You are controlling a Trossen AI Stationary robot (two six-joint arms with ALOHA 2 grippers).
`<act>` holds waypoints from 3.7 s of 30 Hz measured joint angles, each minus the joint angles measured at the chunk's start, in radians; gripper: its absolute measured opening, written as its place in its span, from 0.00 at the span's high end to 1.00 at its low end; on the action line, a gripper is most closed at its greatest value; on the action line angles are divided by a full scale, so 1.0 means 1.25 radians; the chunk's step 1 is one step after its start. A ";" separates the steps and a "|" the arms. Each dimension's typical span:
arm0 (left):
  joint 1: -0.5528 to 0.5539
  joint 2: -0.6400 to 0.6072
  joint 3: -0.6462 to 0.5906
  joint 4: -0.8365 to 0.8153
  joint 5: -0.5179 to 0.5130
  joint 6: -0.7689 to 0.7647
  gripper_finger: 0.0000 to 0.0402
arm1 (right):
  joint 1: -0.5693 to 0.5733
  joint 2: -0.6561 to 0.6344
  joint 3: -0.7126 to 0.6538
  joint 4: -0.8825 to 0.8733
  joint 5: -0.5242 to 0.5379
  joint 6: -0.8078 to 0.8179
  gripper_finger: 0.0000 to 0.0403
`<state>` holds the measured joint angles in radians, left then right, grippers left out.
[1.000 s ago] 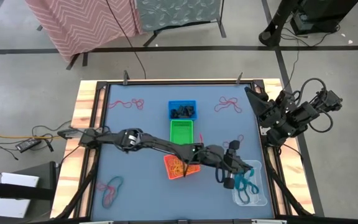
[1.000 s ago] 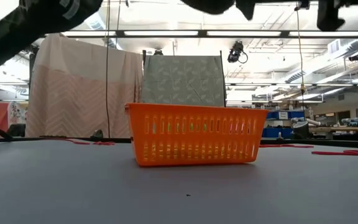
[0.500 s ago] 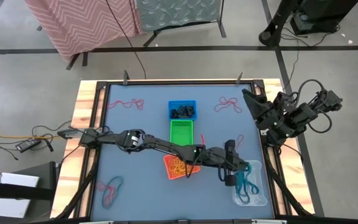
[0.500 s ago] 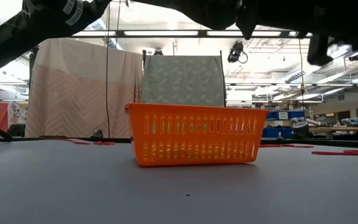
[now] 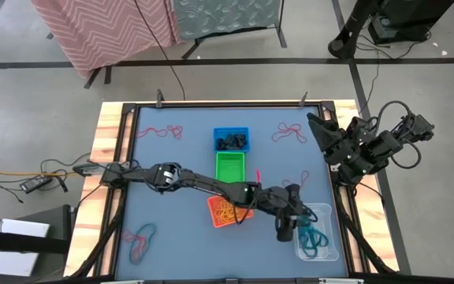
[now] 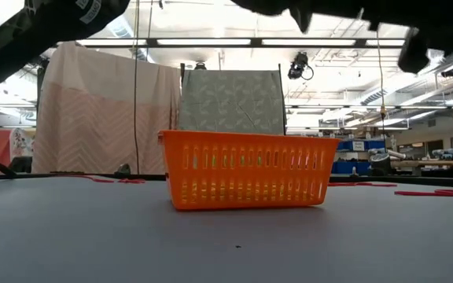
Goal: Sort rubber bands into baskets
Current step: Put the blue rubber band into the transparent bin
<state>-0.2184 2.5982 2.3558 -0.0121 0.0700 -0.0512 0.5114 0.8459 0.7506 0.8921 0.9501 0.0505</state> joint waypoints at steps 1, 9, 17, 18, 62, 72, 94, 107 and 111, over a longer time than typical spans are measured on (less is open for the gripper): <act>0.002 -0.010 0.000 -0.023 0.000 0.010 0.54 | 0.000 0.000 0.000 0.000 0.000 0.000 0.36; 0.040 -0.132 0.000 -0.380 0.046 0.074 0.42 | 0.000 0.000 0.000 -0.004 0.001 -0.001 0.36; 0.079 -0.279 0.000 -1.021 0.045 0.099 0.46 | 0.000 0.000 0.000 -0.041 0.017 -0.002 0.36; 0.072 -0.296 -0.006 -1.074 0.044 0.099 0.46 | 0.000 0.000 0.000 -0.052 0.023 -0.002 0.36; -0.511 -1.037 -1.366 -0.524 -0.061 -0.551 0.47 | -0.002 0.019 0.000 -0.172 0.135 0.050 0.36; -0.545 -0.919 -1.361 -0.505 -0.083 -0.638 0.55 | -0.002 0.022 0.000 -0.175 0.135 0.050 0.36; -0.216 -0.957 -0.803 -0.621 -0.415 -0.301 0.99 | -0.001 0.021 0.000 -0.171 0.119 0.106 0.36; -0.098 -0.687 -0.654 -0.159 -0.297 -0.004 1.00 | 0.000 0.021 0.000 -0.092 0.059 0.113 0.36; -0.070 -0.539 -0.574 0.033 -0.216 0.023 1.00 | 0.000 0.020 0.000 -0.075 0.054 0.113 0.36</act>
<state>-0.3056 1.9243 1.6379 0.0297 -0.1994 -0.0225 0.5110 0.8703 0.7502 0.7986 1.0173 0.1921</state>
